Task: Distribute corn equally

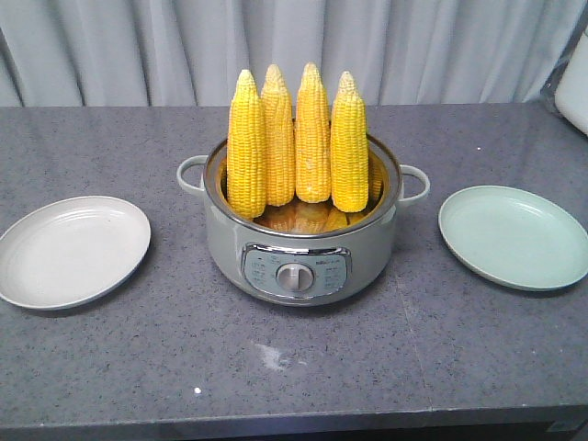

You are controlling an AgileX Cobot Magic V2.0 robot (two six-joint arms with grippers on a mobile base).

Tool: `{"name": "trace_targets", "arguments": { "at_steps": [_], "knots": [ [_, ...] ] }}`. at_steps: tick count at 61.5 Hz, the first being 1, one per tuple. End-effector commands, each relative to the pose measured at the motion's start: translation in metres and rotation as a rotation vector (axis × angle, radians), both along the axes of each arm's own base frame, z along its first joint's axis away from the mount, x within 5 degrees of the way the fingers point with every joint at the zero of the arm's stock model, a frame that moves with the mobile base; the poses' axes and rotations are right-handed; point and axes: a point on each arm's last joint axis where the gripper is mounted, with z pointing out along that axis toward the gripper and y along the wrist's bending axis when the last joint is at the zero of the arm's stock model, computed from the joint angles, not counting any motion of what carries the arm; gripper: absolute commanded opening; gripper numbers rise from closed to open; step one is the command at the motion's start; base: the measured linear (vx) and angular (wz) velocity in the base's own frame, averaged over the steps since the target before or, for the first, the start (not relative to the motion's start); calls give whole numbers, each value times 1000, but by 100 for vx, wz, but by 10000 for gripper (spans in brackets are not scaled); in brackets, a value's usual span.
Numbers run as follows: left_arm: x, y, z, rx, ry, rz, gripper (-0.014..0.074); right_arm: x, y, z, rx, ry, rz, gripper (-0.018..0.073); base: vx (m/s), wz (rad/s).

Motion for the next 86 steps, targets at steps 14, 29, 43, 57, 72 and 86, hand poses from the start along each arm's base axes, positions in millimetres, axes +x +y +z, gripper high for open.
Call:
{"name": "trace_targets", "arguments": {
  "at_steps": [14,29,43,57,72,86],
  "knots": [
    [-30,-4,73,442,-165,93,-7,1,14,66,-452,-30,98,-1,0,0],
    [-32,-7,107,627,-106,78,4,25,21,103,-658,-2,194,81,0,0],
    [-15,-19,132,855,-60,-70,80,44,21,116,-730,11,210,425,0,0],
    [8,-32,148,901,-116,-181,344,49,16,120,-715,-7,142,631,0,0],
    [34,-48,146,846,-137,-362,508,52,15,122,-704,-13,129,604,0,0],
    [48,-54,144,841,-147,-416,506,94,23,160,-780,15,252,603,0,0]
  ]
}}
